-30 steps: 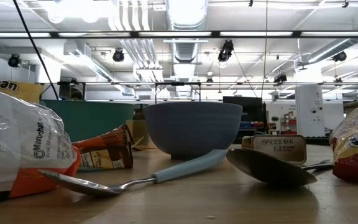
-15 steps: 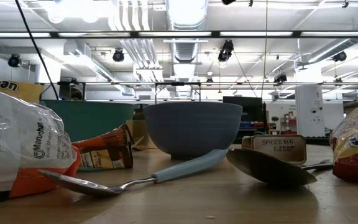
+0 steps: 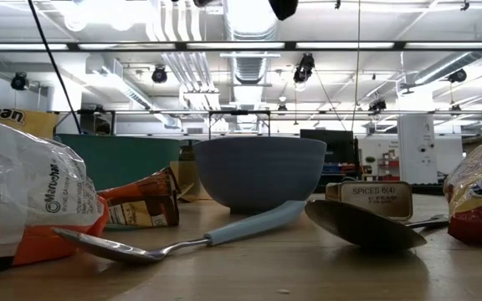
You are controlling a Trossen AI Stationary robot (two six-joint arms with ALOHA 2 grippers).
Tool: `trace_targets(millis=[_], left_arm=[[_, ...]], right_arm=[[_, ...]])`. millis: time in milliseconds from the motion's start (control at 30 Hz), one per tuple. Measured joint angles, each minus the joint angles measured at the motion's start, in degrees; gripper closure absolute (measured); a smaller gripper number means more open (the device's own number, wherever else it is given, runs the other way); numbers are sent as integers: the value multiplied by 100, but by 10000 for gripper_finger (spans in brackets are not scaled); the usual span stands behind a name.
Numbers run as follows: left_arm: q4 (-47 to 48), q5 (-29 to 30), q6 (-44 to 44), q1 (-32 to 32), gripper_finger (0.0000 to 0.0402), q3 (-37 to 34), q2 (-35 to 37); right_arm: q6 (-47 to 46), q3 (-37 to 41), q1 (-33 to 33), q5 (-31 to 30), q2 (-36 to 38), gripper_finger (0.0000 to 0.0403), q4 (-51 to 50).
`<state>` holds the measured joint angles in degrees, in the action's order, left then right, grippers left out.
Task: Pick & Place Food Item
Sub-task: Put the white spice bottle into the orange bin
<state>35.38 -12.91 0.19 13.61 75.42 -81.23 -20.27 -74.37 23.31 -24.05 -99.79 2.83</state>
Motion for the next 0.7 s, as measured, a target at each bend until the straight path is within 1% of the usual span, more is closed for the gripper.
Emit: trace_targets(millis=[133, 467, 600, 700], left_arm=[[9, -213, -25, -4, 73, 0, 2], [34, -268, -393, -9, 73, 2, -184], [20, -275, -743, -33, 73, 0, -283], [9, -277, -774, -57, 73, 15, -324]], right_arm=[[-31, 0, -32, 44, -59, 210, -47], [-80, 0, -85, 223, -101, 210, -92], [-81, -9, -100, 222, -141, 210, -98], [-137, -13, -142, 297, -170, 210, -86]])
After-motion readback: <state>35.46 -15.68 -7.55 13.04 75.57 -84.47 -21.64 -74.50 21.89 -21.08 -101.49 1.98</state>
